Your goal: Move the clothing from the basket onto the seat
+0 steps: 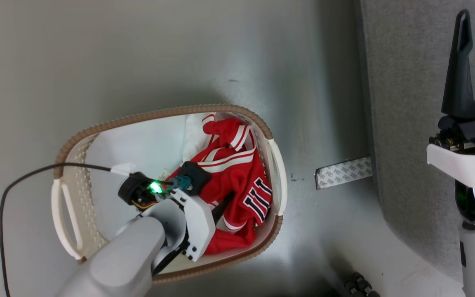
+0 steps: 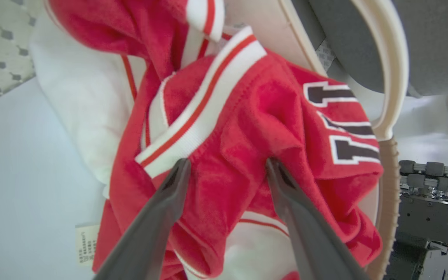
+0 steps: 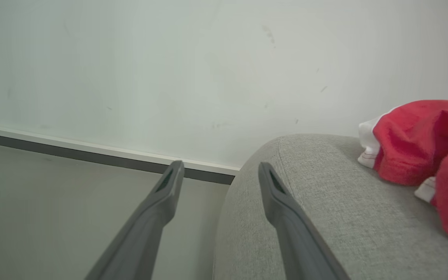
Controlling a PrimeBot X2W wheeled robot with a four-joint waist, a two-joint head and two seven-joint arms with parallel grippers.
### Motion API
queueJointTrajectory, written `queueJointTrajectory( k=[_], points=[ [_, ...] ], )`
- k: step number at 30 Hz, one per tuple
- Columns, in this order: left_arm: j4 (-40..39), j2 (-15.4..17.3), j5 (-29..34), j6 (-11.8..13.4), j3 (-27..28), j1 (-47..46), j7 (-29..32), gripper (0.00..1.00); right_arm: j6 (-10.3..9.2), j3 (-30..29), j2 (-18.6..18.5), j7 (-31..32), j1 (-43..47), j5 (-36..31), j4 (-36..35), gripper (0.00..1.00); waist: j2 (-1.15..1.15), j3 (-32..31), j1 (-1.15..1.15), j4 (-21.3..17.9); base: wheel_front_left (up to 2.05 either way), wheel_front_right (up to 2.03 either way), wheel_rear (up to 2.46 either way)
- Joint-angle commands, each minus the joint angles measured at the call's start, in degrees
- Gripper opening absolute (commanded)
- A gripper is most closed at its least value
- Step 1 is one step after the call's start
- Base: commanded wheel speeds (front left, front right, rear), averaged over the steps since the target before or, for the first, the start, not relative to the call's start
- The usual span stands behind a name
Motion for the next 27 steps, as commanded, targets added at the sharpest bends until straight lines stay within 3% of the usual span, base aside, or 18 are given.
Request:
queueJointTrajectory(
  k=[1,12,13,14,16,21,27],
  points=[
    [-0.4,0.89,-1.56,-0.13,-0.94,-1.16,0.33,1.0,-0.15,0.19,-0.12,-0.07,-1.31,-0.39,0.02,1.0,0.0,1.28,-0.01,0.17,0.0,0.0,0.0],
    [-1.63,4.04,-4.01,-0.13,-6.91,-3.89,2.04,1.0,-0.15,0.47,-0.11,-0.07,-3.74,-0.1,-0.02,1.0,0.0,4.31,-0.01,-0.38,0.0,0.0,0.0],
    [-1.76,4.15,-4.18,-0.13,-7.35,-3.99,2.04,0.79,-0.15,0.42,-0.11,-0.07,-3.83,-0.17,0.05,1.0,0.0,4.43,-0.01,-0.34,0.0,0.0,0.0],
    [-1.85,4.16,-4.45,-0.13,-7.61,-4.12,1.93,0.45,-0.15,0.36,-0.11,-0.07,-3.9,-0.25,0.07,1.0,0.0,4.5,-0.01,-0.28,0.0,0.0,0.0],
    [-2.12,4.17,-4.99,-0.13,-8.62,-4.27,1.74,0.0,-0.15,0.25,-0.11,-0.07,-4.13,-0.29,0.18,1.0,0.0,4.54,-0.01,-0.2,0.0,0.0,0.0],
    [-2.76,4.03,-6.91,-0.14,-11.71,-4.6,0.25,0.0,-0.15,-0.06,-0.11,-0.07,-3.95,-1.04,1.14,1.0,0.0,3.02,-0.01,0.43,0.0,0.0,0.0],
    [-1.94,2.69,-10.74,-0.14,-12.01,-3.1,-4.43,0.0,-0.15,-1.21,-0.12,-0.07,-1.37,-1.77,2.49,1.0,0.0,-3.46,-0.01,2.38,0.0,0.0,0.0]
  ],
)
